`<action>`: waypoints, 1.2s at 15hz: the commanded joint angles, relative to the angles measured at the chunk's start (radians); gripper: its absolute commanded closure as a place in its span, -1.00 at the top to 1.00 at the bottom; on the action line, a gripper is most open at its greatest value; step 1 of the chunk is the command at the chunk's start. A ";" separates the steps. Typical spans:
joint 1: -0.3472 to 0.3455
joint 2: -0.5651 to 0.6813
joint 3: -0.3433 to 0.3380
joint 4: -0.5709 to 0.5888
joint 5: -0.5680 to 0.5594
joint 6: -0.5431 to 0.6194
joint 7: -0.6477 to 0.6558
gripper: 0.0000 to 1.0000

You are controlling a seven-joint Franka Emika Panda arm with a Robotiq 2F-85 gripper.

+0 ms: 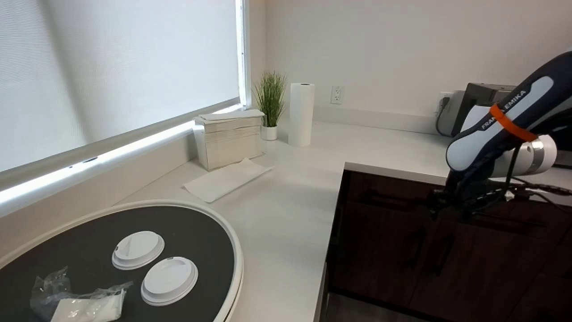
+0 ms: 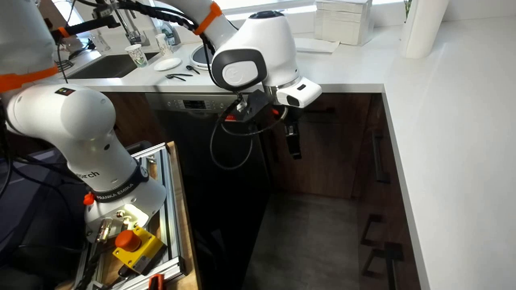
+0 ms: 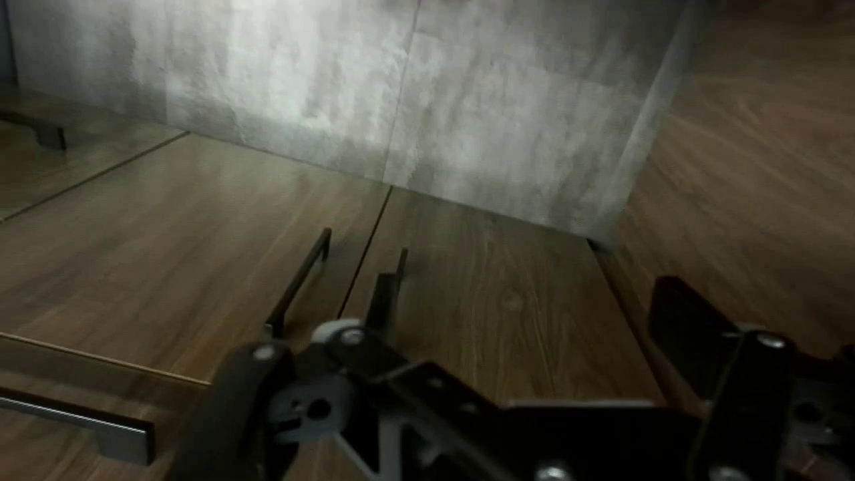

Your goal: Close the drawer

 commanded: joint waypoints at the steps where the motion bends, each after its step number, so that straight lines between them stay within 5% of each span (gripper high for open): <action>1: 0.175 -0.093 -0.155 0.038 -0.257 -0.279 0.150 1.00; 5: 0.282 -0.233 -0.172 0.122 -0.367 -0.611 0.194 1.00; 9: 0.322 -0.424 -0.098 0.240 -0.460 -0.826 0.338 1.00; 11: 0.294 -0.528 -0.013 0.280 -0.502 -0.841 0.420 1.00; 12: 0.110 -0.311 0.120 0.268 -0.364 -0.787 0.271 1.00; 18: 0.095 -0.406 0.152 0.290 -0.368 -0.797 0.303 1.00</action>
